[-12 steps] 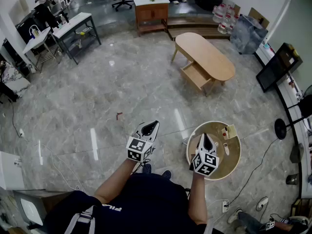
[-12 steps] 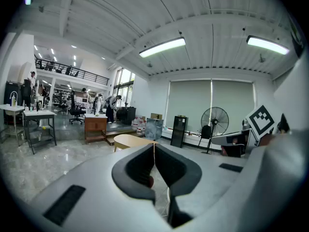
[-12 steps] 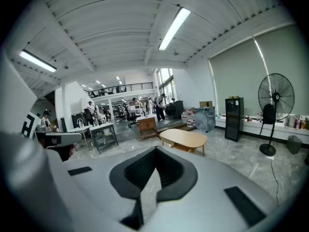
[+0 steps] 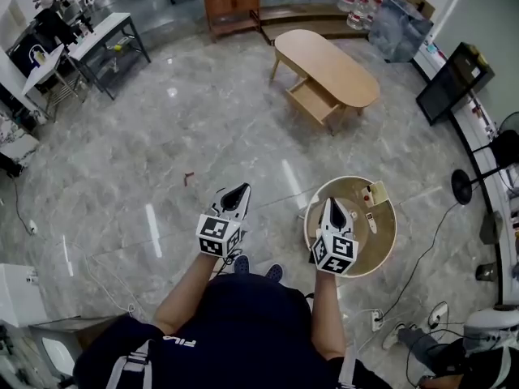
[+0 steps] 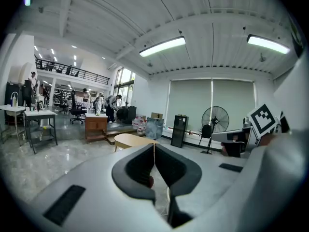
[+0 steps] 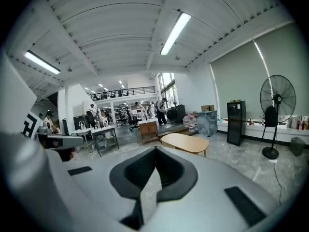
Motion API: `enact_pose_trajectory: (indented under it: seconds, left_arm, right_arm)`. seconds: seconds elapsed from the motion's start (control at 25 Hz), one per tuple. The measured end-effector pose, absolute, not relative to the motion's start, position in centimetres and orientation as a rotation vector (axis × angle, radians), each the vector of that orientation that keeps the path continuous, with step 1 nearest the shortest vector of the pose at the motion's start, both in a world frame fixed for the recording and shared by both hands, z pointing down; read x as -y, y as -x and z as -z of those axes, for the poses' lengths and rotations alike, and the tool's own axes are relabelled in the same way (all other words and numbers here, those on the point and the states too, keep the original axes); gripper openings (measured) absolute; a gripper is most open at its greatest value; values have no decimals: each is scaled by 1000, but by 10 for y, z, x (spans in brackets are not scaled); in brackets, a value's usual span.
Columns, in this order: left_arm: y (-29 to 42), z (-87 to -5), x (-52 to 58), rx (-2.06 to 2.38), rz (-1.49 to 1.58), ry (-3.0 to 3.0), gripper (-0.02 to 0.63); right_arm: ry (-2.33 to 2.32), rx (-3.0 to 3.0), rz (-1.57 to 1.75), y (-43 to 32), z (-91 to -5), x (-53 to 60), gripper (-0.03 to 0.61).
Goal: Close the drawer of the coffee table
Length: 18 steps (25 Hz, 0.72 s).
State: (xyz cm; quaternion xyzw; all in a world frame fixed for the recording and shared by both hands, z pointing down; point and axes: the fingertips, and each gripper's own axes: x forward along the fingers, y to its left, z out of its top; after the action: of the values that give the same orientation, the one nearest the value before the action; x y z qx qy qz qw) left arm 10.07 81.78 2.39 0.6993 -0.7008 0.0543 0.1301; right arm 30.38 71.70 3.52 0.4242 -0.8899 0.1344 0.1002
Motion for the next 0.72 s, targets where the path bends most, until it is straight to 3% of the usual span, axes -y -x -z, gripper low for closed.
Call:
enact_pose_trajectory:
  seconds: [0.72]
  left_arm:
    - [-136,-27,-818,2064,-161,-1990,31]
  right_arm:
    - [-1155,2633,-385,-334,-43,-713,28]
